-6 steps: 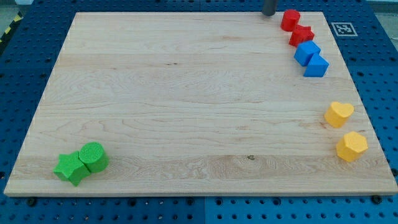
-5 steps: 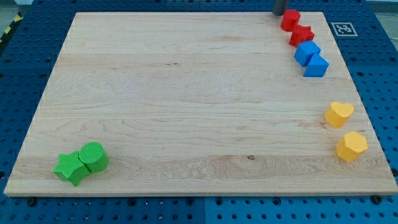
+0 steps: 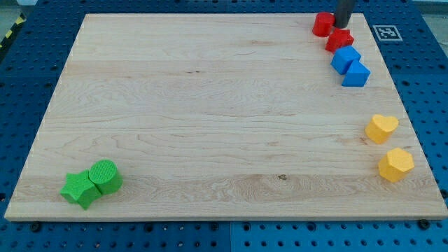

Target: Separate red circle from red star

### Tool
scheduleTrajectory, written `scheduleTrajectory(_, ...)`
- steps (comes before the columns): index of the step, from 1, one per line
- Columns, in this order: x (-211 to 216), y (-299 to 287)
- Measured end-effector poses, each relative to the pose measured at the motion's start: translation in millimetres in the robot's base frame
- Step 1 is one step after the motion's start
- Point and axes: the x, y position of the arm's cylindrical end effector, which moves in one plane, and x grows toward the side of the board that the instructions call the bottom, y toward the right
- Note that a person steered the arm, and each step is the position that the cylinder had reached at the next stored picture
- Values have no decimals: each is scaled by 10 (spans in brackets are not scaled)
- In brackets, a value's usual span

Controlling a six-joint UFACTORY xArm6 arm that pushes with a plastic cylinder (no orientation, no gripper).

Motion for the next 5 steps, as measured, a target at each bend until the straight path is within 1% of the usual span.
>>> scheduleTrajectory(4,18,-859)
scheduleTrajectory(5,108,-982)
